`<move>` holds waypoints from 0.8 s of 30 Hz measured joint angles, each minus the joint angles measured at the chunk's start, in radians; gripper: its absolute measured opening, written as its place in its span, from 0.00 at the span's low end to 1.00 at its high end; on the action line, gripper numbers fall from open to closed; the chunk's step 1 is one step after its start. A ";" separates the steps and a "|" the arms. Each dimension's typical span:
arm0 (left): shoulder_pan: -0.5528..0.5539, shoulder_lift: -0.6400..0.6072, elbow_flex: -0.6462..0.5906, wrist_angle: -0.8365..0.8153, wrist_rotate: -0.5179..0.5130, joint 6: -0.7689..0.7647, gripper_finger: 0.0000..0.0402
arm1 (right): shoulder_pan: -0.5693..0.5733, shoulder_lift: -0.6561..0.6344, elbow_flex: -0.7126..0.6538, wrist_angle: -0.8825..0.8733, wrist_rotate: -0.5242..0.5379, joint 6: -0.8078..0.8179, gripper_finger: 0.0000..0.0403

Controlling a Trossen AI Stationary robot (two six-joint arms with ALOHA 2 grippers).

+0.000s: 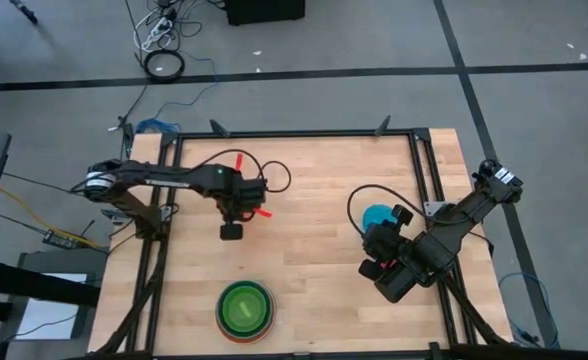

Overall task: Nest bowls inside each other
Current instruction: Stack the orange bowl on top of the green bowl

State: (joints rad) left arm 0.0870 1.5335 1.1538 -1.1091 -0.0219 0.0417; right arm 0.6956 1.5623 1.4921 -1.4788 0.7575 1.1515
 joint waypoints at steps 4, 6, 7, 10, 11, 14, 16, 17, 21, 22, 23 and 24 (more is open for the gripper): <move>-0.047 -0.037 0.078 -0.063 -0.003 -0.050 0.01 | 0.000 0.000 0.000 0.000 0.000 0.006 0.32; -0.084 -0.052 0.102 -0.075 -0.003 -0.077 0.00 | 0.000 0.000 0.000 0.000 0.001 0.007 0.32; -0.106 -0.056 0.111 -0.076 -0.003 -0.092 0.00 | 0.000 0.000 0.000 0.000 0.000 0.007 0.32; -0.188 -0.061 0.136 -0.076 -0.006 -0.155 0.00 | 0.000 0.000 0.000 0.000 0.000 0.008 0.32; -0.220 -0.061 0.144 -0.076 -0.006 -0.180 0.00 | 0.000 0.000 0.000 0.000 0.000 0.008 0.32; -0.313 -0.061 0.162 -0.079 -0.006 -0.260 0.00 | 0.000 0.000 0.000 0.000 0.000 0.008 0.32; -0.377 -0.061 0.174 -0.080 -0.006 -0.318 0.00 | 0.000 0.000 0.000 0.001 0.000 0.008 0.32; -0.410 -0.061 0.182 -0.081 -0.006 -0.346 0.00 | -0.001 0.000 0.000 0.000 0.000 0.008 0.32; -0.550 -0.060 0.226 -0.084 -0.005 -0.436 0.00 | -0.003 0.000 0.000 0.001 0.000 0.009 0.32; -0.581 -0.057 0.243 -0.082 -0.001 -0.457 0.00 | -0.005 0.000 0.000 0.001 0.000 0.008 0.32; -0.613 -0.056 0.258 -0.075 0.001 -0.481 0.00 | -0.006 0.000 0.000 0.001 0.000 0.008 0.32; -0.644 -0.055 0.272 -0.058 0.001 -0.500 0.00 | -0.008 0.000 0.000 0.001 0.000 0.006 0.32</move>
State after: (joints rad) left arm -0.5567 1.4780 1.4262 -1.1668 -0.0206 -0.4585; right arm 0.6872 1.5620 1.4921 -1.4780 0.7574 1.1580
